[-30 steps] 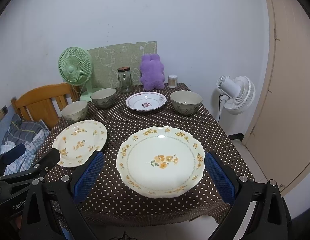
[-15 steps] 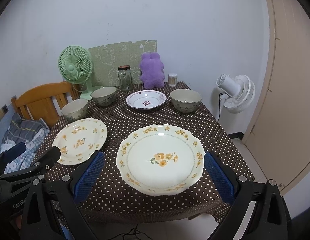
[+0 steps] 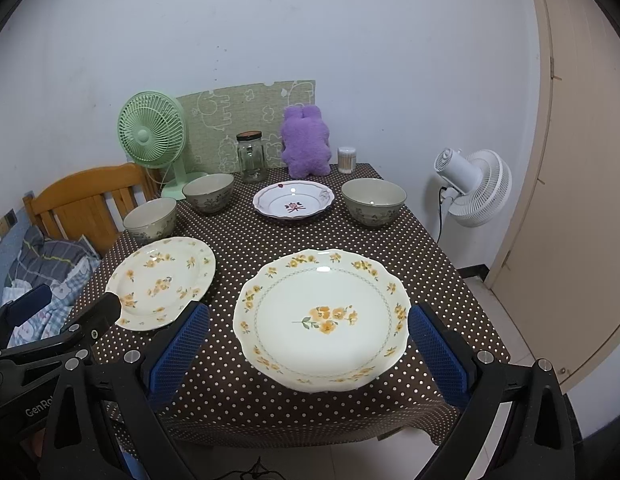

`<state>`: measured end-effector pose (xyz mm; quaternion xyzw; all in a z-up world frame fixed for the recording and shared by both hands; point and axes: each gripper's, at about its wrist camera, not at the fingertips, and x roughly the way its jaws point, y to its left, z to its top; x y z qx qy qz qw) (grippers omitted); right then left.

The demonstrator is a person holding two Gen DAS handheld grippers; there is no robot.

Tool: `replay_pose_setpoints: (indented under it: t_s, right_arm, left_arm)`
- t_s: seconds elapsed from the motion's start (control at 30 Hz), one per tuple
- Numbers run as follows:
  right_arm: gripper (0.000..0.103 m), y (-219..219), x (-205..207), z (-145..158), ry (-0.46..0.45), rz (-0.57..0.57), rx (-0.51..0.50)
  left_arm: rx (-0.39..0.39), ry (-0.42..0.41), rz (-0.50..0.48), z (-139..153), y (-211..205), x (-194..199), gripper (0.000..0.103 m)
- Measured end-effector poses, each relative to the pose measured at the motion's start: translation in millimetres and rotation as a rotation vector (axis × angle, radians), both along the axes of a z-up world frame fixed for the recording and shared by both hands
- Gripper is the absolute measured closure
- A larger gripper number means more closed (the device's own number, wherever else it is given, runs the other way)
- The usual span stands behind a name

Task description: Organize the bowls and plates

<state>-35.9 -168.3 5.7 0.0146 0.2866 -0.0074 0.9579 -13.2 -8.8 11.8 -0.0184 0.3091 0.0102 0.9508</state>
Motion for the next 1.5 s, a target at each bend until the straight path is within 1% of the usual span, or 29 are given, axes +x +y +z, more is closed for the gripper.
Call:
replay_pose_setpoints:
  t_s: [0.23,0.4,0.87,0.93,1.17,1.27,1.5]
  right_arm:
    - [0.002,0.6,1.0,-0.4,0.000,-0.001,-0.001]
    - [0.002,0.2,1.2,-0.5,0.003,-0.003,0.000]
    - [0.003,0.4,4.1,-2.2,0.010,-0.018,0.000]
    - [0.005,1.2,4.9,-2.2,0.008,-0.025,0.000]
    - [0.006,0.2,12.5,-1.9,0.005,-0.085,0.006]
    - [0.007,-2.6,17.6,-2.2,0.009,-0.115,0.012]
    - [0.007,-15.8,30.3,-6.1,0.049,-0.191,0.020]
  left_arm:
    - [0.000,-0.001,0.000,-0.4,-0.5,-0.7,0.005]
    - [0.002,0.002,-0.009,-1.0,-2.1,-0.3,0.007]
    - [-0.002,0.004,-0.030,-4.1,0.1,5.5,0.007]
    - [0.001,-0.001,-0.042,-4.1,-0.3,8.2,0.007]
    - [0.021,-0.017,-0.096,-5.1,-3.9,20.7,0.009]
    - [0.007,0.002,-0.118,-7.8,-5.8,29.7,0.009]
    - [-0.014,0.039,-0.172,-13.9,-19.2,47.5,0.011]
